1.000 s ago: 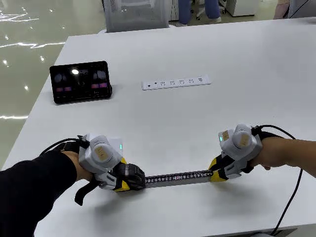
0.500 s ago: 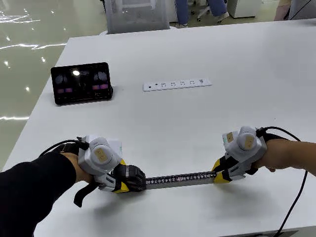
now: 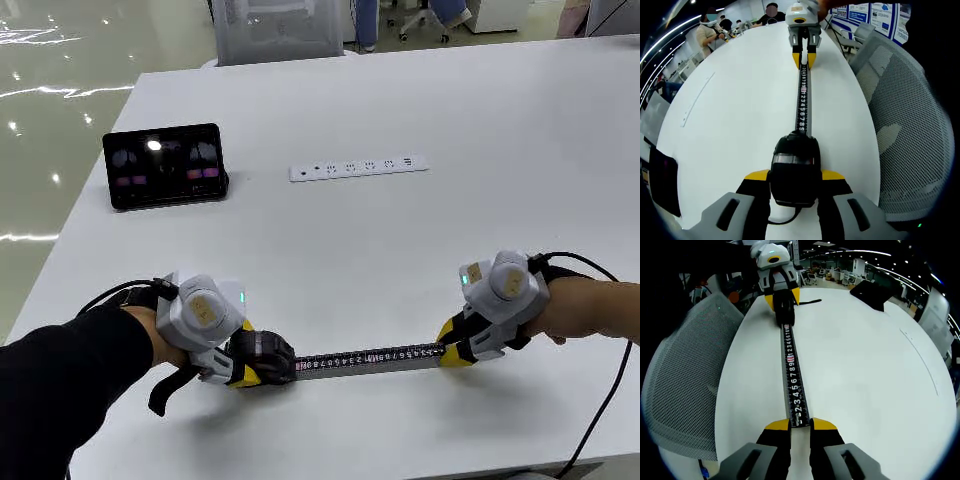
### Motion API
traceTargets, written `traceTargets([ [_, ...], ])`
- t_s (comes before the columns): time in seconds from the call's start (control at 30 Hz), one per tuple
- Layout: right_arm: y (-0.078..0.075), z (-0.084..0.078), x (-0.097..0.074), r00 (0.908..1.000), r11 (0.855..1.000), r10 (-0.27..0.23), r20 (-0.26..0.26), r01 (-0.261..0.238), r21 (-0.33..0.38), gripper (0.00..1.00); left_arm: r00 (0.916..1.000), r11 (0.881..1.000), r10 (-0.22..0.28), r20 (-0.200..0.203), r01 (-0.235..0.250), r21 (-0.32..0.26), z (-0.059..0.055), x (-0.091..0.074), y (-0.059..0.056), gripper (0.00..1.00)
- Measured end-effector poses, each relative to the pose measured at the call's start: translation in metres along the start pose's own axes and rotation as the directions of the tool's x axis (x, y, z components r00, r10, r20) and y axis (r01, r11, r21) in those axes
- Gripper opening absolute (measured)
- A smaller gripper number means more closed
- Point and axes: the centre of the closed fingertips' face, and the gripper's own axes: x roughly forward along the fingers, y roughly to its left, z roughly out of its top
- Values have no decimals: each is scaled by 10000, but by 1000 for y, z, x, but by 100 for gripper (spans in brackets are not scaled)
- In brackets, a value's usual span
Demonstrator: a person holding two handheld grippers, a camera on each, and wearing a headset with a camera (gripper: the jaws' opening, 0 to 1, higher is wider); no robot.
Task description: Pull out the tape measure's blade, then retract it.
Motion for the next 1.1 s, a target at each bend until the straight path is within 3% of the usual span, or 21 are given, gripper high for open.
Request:
traceTargets([
  [1.1,2,-16,-14,9999,9999,-57,-150,59,132,10,10000,10000,8,27,-8,-11,1,0,1,30],
])
